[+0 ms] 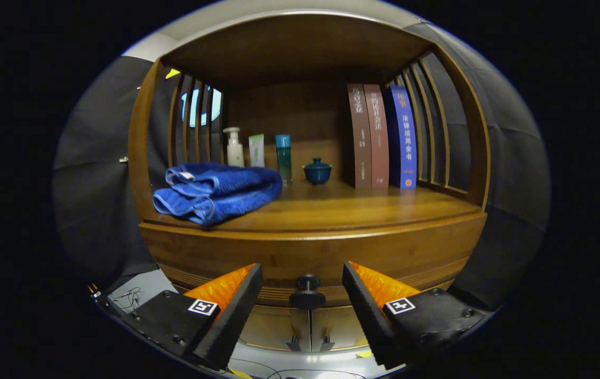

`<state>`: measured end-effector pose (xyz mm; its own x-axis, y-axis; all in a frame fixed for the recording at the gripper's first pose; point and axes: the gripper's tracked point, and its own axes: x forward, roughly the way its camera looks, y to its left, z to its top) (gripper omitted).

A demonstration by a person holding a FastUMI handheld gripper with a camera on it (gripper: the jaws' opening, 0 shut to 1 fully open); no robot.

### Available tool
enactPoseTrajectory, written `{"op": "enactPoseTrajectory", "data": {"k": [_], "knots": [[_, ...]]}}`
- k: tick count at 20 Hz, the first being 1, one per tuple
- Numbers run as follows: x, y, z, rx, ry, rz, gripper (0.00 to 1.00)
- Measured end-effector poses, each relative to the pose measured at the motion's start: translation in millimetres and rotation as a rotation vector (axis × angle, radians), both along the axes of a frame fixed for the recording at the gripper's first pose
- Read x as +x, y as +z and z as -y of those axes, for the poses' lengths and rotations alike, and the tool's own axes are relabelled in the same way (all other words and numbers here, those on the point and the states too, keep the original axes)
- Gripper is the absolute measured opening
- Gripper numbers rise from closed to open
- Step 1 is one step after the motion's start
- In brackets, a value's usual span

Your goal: Pull open the drawer, take out the items inside it, and place them on the countertop above the cabinet.

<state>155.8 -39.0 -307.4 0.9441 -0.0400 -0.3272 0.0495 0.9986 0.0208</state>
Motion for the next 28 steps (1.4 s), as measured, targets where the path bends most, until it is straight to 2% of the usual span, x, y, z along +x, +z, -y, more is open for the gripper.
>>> {"op": "enactPoseTrajectory", "data": {"k": [3, 5, 8, 9, 10, 11, 12, 19, 28], "knots": [[7.0, -32.5, 2.9, 0.000, -0.008, -0.070, 0.96], [7.9, -41.8, 1.9, 0.002, -0.002, -0.092, 0.85], [8.2, -47.9, 5.2, -0.012, -0.002, -0.105, 0.51], [6.8, -48.0, 4.7, -0.011, -0.002, -0.102, 0.51], [7.1, -45.3, 4.9, -0.013, -0.002, -0.105, 0.44], [6.5, -46.7, 5.2, -0.016, -0.004, -0.106, 0.44], [7.1, -45.4, 5.8, -0.024, -0.004, -0.111, 0.35], [-2.9, -44.1, 5.2, -0.022, 0.000, -0.131, 0.35], [-82.3, -34.3, 0.1, -0.014, 0.002, -0.164, 0.35]]}}
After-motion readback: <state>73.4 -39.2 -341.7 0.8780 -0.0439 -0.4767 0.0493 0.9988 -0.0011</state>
